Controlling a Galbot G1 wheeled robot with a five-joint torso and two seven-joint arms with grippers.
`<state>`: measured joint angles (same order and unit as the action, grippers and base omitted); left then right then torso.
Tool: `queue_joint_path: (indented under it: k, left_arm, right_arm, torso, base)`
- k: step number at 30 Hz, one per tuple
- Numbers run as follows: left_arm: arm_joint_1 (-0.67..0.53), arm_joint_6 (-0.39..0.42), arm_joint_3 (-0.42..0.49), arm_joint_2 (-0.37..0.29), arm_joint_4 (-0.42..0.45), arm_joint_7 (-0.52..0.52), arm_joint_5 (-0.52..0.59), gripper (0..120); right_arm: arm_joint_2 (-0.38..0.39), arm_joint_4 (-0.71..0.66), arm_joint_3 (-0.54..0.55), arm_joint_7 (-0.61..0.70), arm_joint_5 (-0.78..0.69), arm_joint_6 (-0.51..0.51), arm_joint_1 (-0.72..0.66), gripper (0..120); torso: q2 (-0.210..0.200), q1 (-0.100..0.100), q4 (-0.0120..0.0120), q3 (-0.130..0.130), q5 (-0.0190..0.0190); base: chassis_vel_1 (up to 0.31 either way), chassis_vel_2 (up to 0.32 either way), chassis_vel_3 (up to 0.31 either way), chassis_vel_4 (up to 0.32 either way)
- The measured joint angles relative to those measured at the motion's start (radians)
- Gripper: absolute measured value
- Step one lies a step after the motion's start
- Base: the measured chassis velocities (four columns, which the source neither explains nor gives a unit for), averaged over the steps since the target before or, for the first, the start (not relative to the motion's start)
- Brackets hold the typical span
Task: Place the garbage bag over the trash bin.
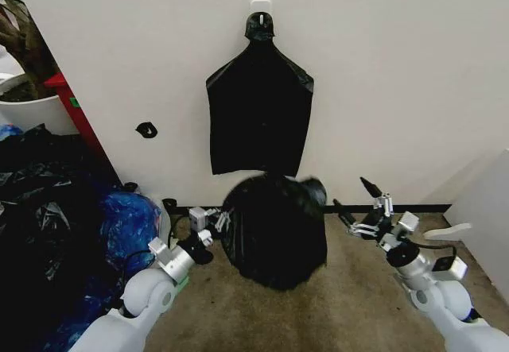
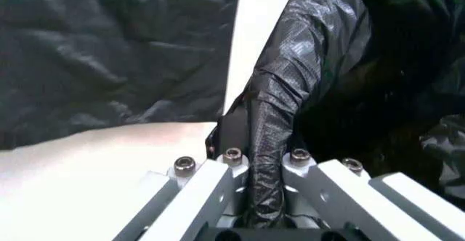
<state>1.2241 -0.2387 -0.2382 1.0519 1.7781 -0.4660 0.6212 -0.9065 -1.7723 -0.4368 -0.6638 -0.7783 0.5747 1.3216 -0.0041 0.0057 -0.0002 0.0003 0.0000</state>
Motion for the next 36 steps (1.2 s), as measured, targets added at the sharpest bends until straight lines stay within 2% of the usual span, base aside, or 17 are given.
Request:
queue_joint_path:
  k: [9, 13, 15, 18, 22, 26, 28, 29, 30, 31, 32, 35, 36]
  left_arm:
    - [0.020, -0.035, -0.020, 0.012, 0.009, -0.016, -0.018, 1]
    - [0.021, -0.040, -0.029, 0.006, 0.015, -0.038, -0.017, 1]
    - [0.020, -0.041, -0.032, 0.005, 0.015, -0.044, -0.018, 1]
    - [0.016, -0.041, -0.033, 0.006, 0.012, -0.044, -0.021, 1]
    - [0.008, -0.035, -0.031, 0.013, 0.008, -0.025, -0.021, 1]
    - [0.002, 0.001, -0.023, 0.026, 0.010, 0.031, -0.016, 1]
    - [0.003, 0.039, -0.019, 0.030, 0.019, 0.082, -0.012, 1]
    - [0.006, 0.086, -0.015, 0.030, 0.032, 0.141, -0.004, 1]
    - [0.006, 0.086, -0.015, 0.030, 0.032, 0.141, -0.004, 1]
    - [0.008, 0.119, -0.012, 0.030, 0.041, 0.183, 0.006, 1]
    - [0.011, 0.202, -0.007, 0.030, 0.068, 0.275, 0.042, 1]
    - [0.010, 0.434, -0.001, 0.029, 0.140, 0.463, 0.140, 1]
    - [0.008, 0.561, 0.002, 0.029, 0.178, 0.561, 0.200, 1]
  right_arm:
    - [-0.051, 0.030, 0.077, 0.137, 0.183, 0.002, -0.020, 100]
    - [-0.055, 0.070, 0.075, 0.277, 0.296, -0.004, -0.045, 100]
    - [-0.052, 0.075, 0.073, 0.355, 0.312, -0.022, -0.050, 100]
    - [-0.048, 0.074, 0.067, 0.392, 0.293, -0.036, -0.049, 100]
    - [-0.040, 0.063, 0.063, 0.374, 0.231, -0.032, -0.037, 100]
    - [-0.044, 0.034, 0.032, 0.214, 0.098, 0.004, -0.022, 100]
    - [-0.059, 0.017, -0.002, 0.146, 0.050, 0.015, -0.022, 100]
    - [-0.073, -0.001, -0.025, 0.134, 0.037, 0.021, -0.022, 100]
    - [-0.073, -0.001, -0.025, 0.134, 0.037, 0.021, -0.022, 100]
    - [-0.083, -0.016, -0.039, 0.136, 0.037, 0.026, -0.022, 100]
    - [-0.100, -0.045, -0.058, 0.156, 0.059, 0.036, -0.018, 100]
    - [-0.128, -0.124, -0.067, 0.285, 0.217, 0.053, 0.020, 100]
    - [-0.136, -0.152, -0.056, 0.345, 0.307, 0.057, 0.040, 100]
  torso:
    - [0.000, 0.000, 0.0000, 0.000, 0.0002]
    - [0.000, 0.000, -0.0001, 0.000, 0.0002]
    - [0.000, 0.000, -0.0001, 0.000, 0.0002]
    - [0.000, 0.000, -0.0002, 0.000, 0.0001]
    - [0.000, 0.000, -0.0002, 0.000, 0.0001]
    - [0.000, 0.000, -0.0003, 0.000, 0.0001]
    - [0.000, 0.000, -0.0002, 0.000, 0.0001]
    - [0.000, 0.000, -0.0002, 0.000, 0.0001]
    - [0.000, 0.000, -0.0002, 0.000, 0.0001]
    - [0.000, 0.000, -0.0003, 0.000, 0.0001]
    - [0.000, 0.000, 0.0000, 0.000, 0.0000]
    - [0.000, 0.000, 0.0001, 0.000, 0.0002]
    - [0.000, 0.000, -0.0004, 0.000, 0.0000]
  base:
    - [0.000, 0.000, 0.000, 0.000]
    - [0.000, 0.000, 0.000, 0.000]
    - [0.000, 0.000, 0.000, 0.000]
    - [0.000, 0.000, 0.000, 0.000]
    - [0.000, 0.000, 0.000, 0.000]
    - [0.000, 0.000, 0.000, 0.000]
    - [0.000, 0.000, 0.000, 0.000]
    - [0.000, 0.000, 0.000, 0.000]
    - [0.000, 0.000, 0.000, 0.000]
    - [0.000, 0.000, 0.000, 0.000]
    - [0.000, 0.000, 0.000, 0.000]
    - [0.000, 0.000, 0.000, 0.000]
    - [0.000, 0.000, 0.000, 0.000]
